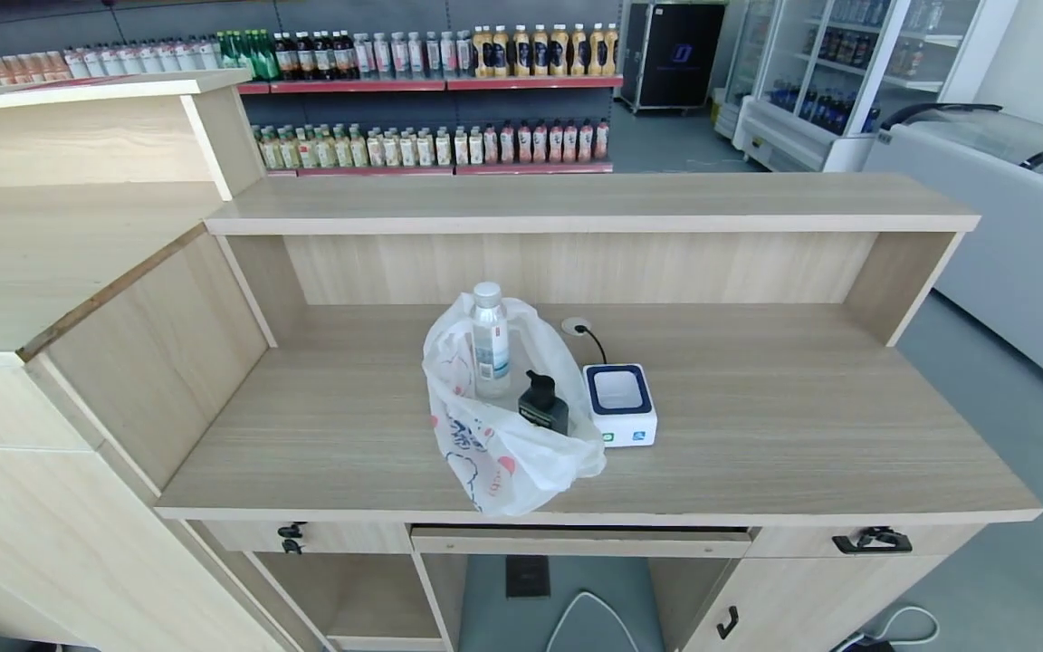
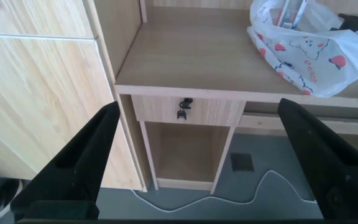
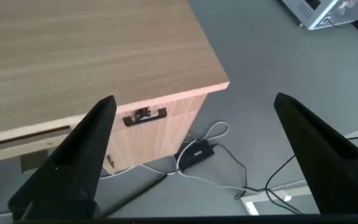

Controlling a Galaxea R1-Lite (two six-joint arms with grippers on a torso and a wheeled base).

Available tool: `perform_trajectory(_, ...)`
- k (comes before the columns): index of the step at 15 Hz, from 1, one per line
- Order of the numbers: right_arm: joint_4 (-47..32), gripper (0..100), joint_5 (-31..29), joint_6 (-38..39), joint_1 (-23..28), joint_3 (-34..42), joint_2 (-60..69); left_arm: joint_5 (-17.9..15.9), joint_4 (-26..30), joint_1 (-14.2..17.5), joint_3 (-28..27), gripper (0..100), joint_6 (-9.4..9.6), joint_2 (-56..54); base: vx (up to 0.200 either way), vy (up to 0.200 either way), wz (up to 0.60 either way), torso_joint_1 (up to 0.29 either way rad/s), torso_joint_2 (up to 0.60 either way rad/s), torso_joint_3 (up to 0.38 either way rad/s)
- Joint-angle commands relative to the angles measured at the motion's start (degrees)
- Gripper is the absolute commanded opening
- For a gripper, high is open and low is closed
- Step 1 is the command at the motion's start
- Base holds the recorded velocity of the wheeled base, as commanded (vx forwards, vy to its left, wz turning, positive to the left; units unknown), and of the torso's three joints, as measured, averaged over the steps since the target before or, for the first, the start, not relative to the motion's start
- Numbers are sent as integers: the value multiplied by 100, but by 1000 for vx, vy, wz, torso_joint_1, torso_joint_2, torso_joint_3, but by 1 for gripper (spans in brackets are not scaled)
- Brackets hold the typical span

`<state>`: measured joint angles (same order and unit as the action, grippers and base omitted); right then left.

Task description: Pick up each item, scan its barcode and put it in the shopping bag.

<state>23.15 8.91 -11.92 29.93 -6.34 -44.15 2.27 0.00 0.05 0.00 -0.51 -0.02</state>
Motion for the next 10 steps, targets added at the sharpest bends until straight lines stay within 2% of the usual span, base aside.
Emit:
perform_trajectory(1,-1823,100,-434,199,-804,634,2587,2,0,4,0,100,-2,2,0,0,0,0,0,0)
perform_trajectory(2,-2060,100,-584,489,-1217,634,3387,2,0,4,0,100,-2,2,0,0,0,0,0,0)
perform_trajectory(4,-2201,100,-636,797,-1543,634,3888,2,0,4,0,100,-2,2,0,0,0,0,0,0)
perform_trajectory(10,-2227,100,-680,841,-1560,634,3888,2,0,4,0,100,-2,2,0,0,0,0,0,0)
